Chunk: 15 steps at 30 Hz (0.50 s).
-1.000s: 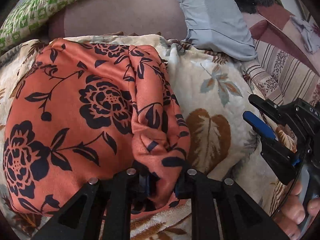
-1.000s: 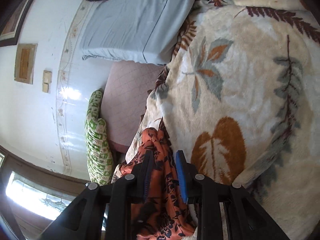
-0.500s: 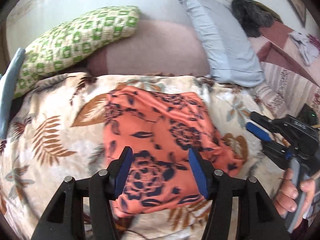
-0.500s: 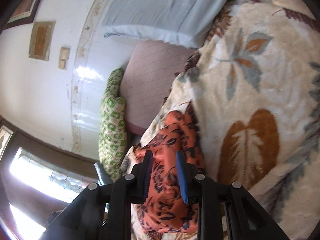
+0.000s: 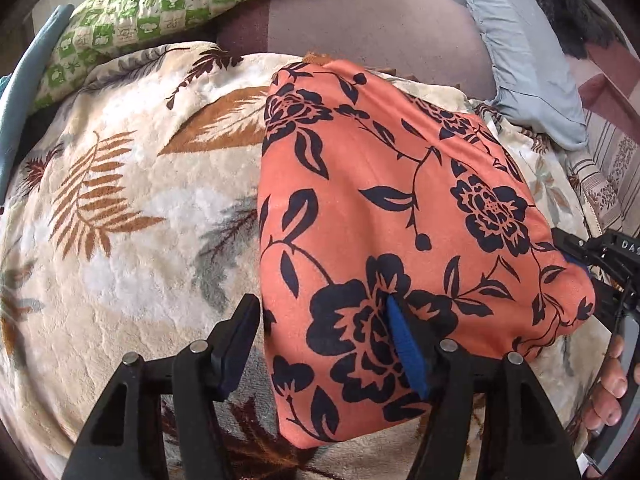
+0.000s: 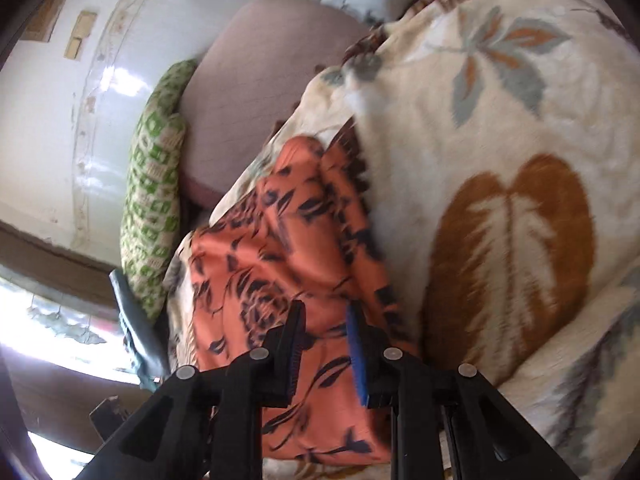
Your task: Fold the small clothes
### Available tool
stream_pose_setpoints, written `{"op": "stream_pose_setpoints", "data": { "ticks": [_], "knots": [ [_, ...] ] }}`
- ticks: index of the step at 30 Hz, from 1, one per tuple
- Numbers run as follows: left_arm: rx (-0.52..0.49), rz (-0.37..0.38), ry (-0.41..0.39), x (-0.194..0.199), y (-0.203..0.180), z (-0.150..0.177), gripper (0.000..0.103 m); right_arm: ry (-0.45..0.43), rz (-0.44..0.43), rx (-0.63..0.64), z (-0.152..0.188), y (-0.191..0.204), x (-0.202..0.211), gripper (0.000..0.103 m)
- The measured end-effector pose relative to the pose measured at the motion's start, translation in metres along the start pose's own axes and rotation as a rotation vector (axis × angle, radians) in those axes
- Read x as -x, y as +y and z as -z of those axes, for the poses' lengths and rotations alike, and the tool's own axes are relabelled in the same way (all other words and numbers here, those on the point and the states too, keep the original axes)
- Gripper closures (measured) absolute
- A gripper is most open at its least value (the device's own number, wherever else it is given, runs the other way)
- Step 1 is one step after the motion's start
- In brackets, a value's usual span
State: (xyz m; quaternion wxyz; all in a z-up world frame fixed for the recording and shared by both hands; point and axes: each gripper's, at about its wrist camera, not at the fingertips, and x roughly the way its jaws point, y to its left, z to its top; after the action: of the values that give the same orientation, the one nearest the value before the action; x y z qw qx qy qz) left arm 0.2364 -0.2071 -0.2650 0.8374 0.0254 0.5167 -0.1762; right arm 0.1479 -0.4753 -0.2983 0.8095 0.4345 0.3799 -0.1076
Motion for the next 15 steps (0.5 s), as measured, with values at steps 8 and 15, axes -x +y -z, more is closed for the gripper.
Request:
{"op": "stream_pose_setpoints", "data": {
  "ticks": [8, 15],
  "knots": [
    [-0.074, -0.034, -0.131, 0.036, -0.013, -0.062, 0.037, -0.115, -0.336, 0.106, 0.005, 0.037, 0.037, 0.076],
    [-0.089, -0.135, -0.050, -0.038, -0.022, -0.151, 0.037, 0.107, -0.171, 0.209, 0.027, 0.062, -0.014, 0.076]
  ]
}}
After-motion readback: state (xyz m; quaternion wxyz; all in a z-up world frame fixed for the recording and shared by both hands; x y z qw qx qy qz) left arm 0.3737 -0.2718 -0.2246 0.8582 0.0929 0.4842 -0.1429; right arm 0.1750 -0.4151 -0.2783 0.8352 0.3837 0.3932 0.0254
